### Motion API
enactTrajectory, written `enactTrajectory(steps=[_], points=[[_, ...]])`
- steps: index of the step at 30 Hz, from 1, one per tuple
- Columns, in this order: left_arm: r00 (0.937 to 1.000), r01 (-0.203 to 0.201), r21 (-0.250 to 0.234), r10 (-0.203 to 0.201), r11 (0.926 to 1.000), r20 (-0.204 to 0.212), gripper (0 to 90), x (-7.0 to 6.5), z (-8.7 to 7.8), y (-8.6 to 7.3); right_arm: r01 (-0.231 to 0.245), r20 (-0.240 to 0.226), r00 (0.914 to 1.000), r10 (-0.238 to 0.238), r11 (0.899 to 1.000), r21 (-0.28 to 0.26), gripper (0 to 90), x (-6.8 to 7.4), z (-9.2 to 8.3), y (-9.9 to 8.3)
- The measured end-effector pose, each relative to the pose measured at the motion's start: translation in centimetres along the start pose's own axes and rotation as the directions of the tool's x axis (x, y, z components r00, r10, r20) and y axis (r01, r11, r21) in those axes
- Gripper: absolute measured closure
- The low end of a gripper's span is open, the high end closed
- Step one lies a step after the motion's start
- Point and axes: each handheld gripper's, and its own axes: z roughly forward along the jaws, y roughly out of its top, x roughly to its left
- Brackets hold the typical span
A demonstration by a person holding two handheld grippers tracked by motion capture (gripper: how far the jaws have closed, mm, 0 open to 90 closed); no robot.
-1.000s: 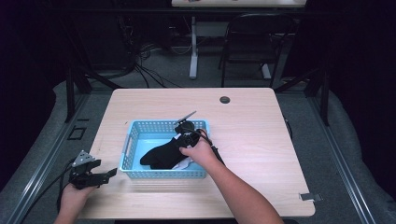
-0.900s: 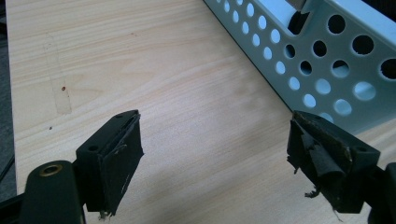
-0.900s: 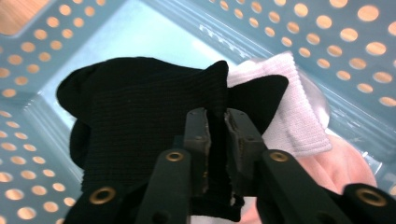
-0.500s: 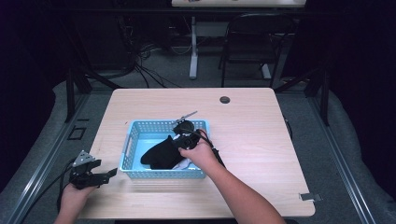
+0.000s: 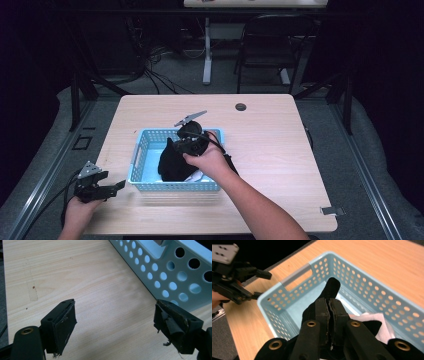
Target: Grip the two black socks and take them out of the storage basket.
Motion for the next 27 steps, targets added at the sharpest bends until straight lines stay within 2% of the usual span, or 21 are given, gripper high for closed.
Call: enactTrajectory(steps=[3, 9, 18, 27], points=[[1.0, -0.001, 0.0, 0.001, 1.0, 0.0, 18.0, 0.0, 0.0, 0.0, 0.022, 0.007, 0.9997, -0.022, 1.0, -0.021, 86.1, 0.5, -0.8, 0.6], [1.0, -0.001, 0.0, 0.001, 1.0, 0.0, 18.0, 0.0, 0.0, 0.0, 0.036, 0.005, 0.9993, -0.036, 0.998, -0.053, 86.2, 0.9, -2.3, 1.6], [1.0, 0.0, 0.001, 0.0, 1.0, 0.0, 18.0, 0.0, 0.0, 0.0, 0.033, 0.0, 0.9995, -0.033, 0.995, -0.097, 86.3, 1.0, -4.0, 2.4], [1.0, -0.002, 0.003, 0.002, 1.0, 0.002, 18.0, 0.0, 0.0, 0.0, 0.028, -0.007, 0.9996, -0.029, 0.993, -0.111, 86.3, 0.8, -4.8, 2.4]])
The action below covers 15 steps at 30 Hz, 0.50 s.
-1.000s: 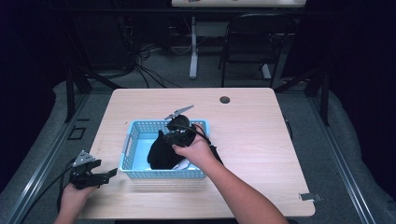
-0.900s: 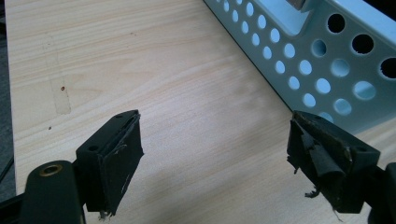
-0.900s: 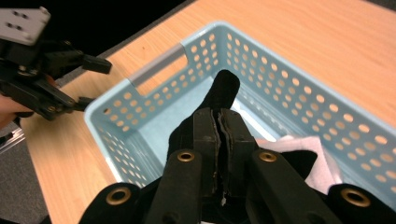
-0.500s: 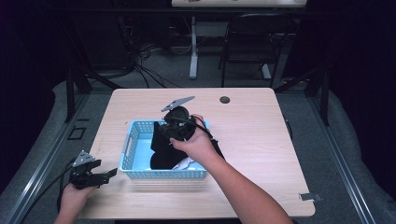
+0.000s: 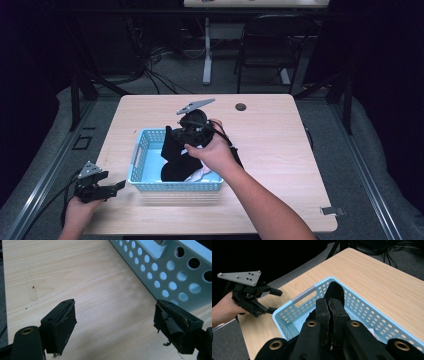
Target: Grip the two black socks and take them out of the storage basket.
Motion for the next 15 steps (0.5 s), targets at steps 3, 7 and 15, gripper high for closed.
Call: enactTrajectory(steps=[3, 7, 15], points=[[1.0, 0.003, -0.003, -0.003, 1.0, -0.002, 18.0, 0.0, 0.0, 0.0, -0.002, 0.0, 1.0, 0.002, 1.0, -0.008, 86.3, 0.0, -0.4, 0.0], [1.0, 0.004, -0.003, -0.004, 1.0, -0.002, 18.0, 0.0, 0.0, 0.0, -0.002, 0.004, 1.0, 0.003, 1.0, -0.015, 86.3, -0.3, -1.2, 0.0], [1.0, 0.002, 0.0, -0.002, 1.0, -0.001, 18.0, 0.0, 0.0, 0.0, -0.014, 0.024, 0.9996, 0.015, 0.999, -0.038, 86.3, -1.4, -3.8, -0.4]])
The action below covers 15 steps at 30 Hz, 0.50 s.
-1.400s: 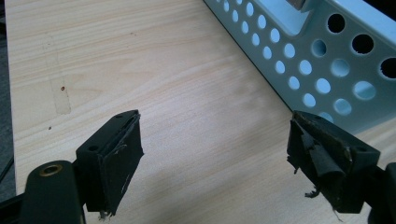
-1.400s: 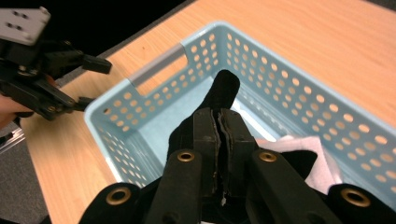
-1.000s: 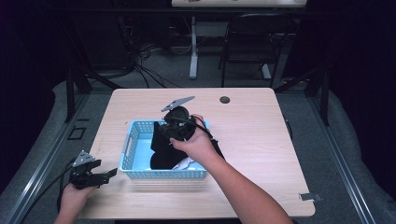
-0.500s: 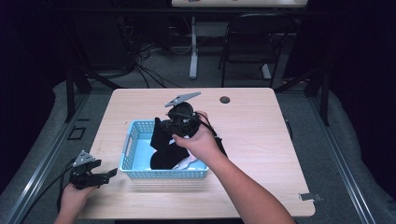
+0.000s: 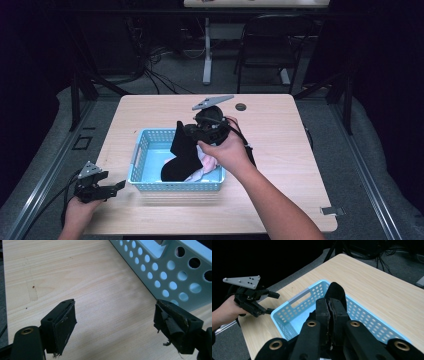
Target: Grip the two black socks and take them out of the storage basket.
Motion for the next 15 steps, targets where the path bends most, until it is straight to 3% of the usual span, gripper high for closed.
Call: enactTrajectory(steps=[15], points=[[1.0, -0.002, 0.005, 0.002, 1.0, -0.005, 18.0, -0.1, 0.1, 0.0, -0.045, 0.094, 0.9944, 0.048, 0.998, -0.04, 86.4, -3.0, -5.7, -2.0]])
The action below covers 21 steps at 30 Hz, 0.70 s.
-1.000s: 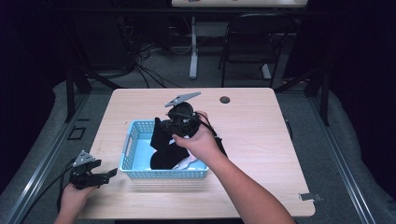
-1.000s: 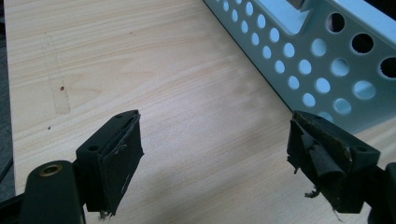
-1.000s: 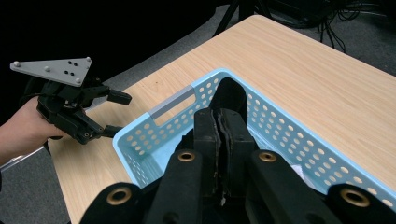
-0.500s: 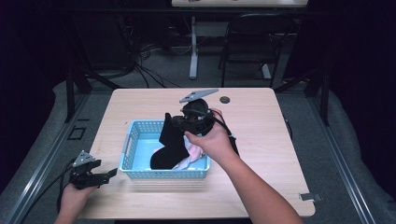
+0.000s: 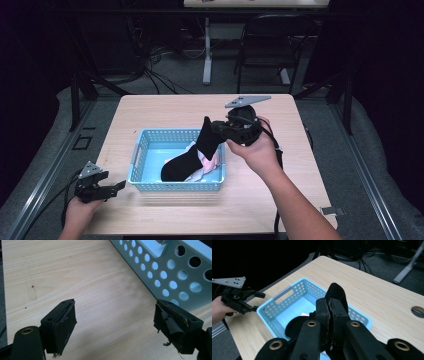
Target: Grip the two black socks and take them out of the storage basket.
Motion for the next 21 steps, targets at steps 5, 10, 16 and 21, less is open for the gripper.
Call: enactTrajectory(steps=[5, 10, 16, 21], points=[[1.0, 0.002, -0.001, -0.002, 1.0, 0.0, 18.0, 0.0, 0.1, 0.0, -0.013, 0.048, 0.9988, 0.013, 1.0, -0.001, 86.4, -1.3, -1.5, -0.9], [1.0, 0.001, 0.002, -0.001, 1.0, 0.0, 18.0, 0.0, 0.1, 0.0, -0.045, 0.081, 0.9957, 0.046, 0.999, -0.015, 86.4, -2.5, -2.7, -1.8], [1.0, 0.001, 0.004, -0.001, 1.0, -0.002, 18.0, 0.0, 0.1, 0.0, -0.078, 0.115, 0.9901, 0.08, 0.997, -0.023, 86.4, -4.0, -3.8, -2.9], [1.0, 0.001, 0.006, -0.001, 1.0, -0.002, 18.1, 0.0, 0.1, -0.1, -0.097, 0.137, 0.9856, 0.1, 0.995, -0.025, 86.4, -4.7, -3.9, -3.7]])
